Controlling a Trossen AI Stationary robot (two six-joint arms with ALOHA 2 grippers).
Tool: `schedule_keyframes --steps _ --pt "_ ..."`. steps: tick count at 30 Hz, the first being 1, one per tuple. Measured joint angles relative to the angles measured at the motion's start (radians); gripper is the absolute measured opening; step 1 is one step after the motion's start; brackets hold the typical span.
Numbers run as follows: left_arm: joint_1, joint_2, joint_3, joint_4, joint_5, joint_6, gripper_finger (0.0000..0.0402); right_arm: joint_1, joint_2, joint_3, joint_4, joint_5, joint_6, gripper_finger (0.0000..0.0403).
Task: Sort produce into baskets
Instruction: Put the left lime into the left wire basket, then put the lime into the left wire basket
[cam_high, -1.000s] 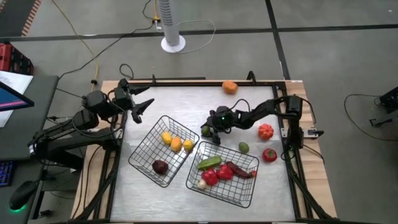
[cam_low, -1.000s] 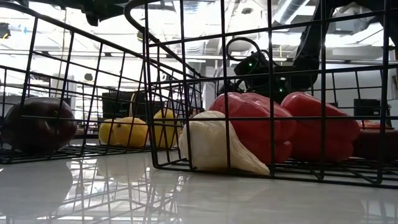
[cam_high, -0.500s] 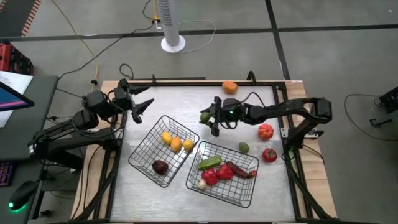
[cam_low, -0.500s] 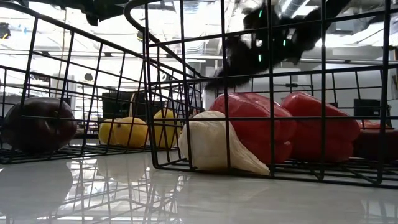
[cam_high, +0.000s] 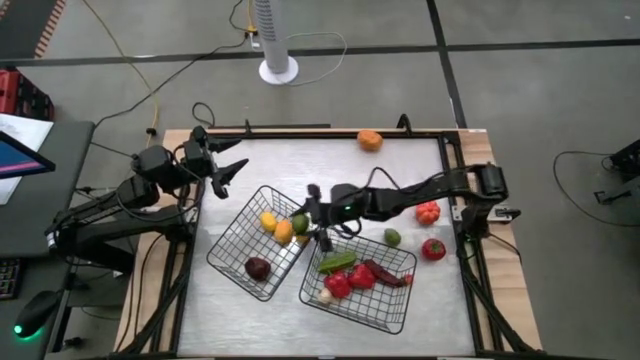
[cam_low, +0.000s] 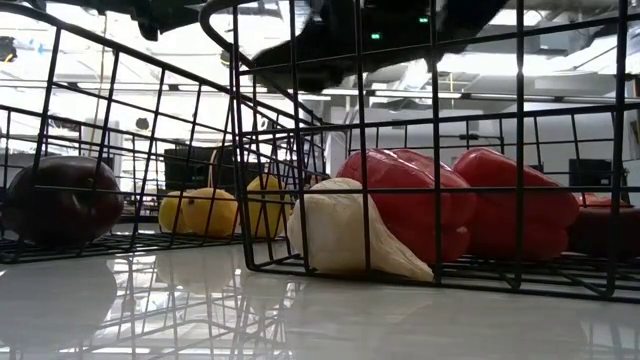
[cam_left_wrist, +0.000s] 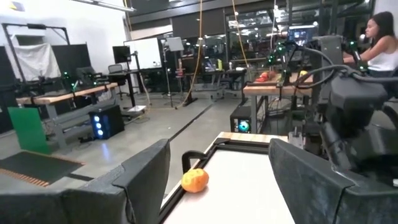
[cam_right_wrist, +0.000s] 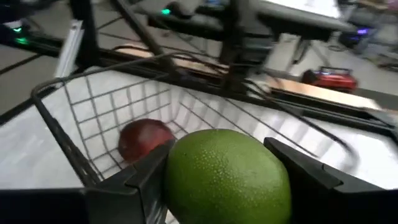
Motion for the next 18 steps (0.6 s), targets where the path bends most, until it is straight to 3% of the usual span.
schedule_keyframes --steps 6,11,16,18 --pt "-0.001 0.000 0.000 -0.010 0.001 0.007 0.0261 -0.011 0.033 0.123 -0.179 -0.021 -0.026 0.0312" --pt "-0.001 -0.001 0.000 -0.015 0.001 0.008 0.0261 -0.023 -0.029 0.142 -0.344 0.056 -0.026 0.0354" --pt "-0.002 0.000 0.000 -0.019 0.002 0.008 0.0261 -0.030 -0.179 0.152 -0.761 0.242 0.115 0.0363" --pt "-0.002 0.000 0.000 -0.018 0.000 0.008 0.0261 -0.041 -0.243 0.151 -0.955 0.267 0.184 0.0360"
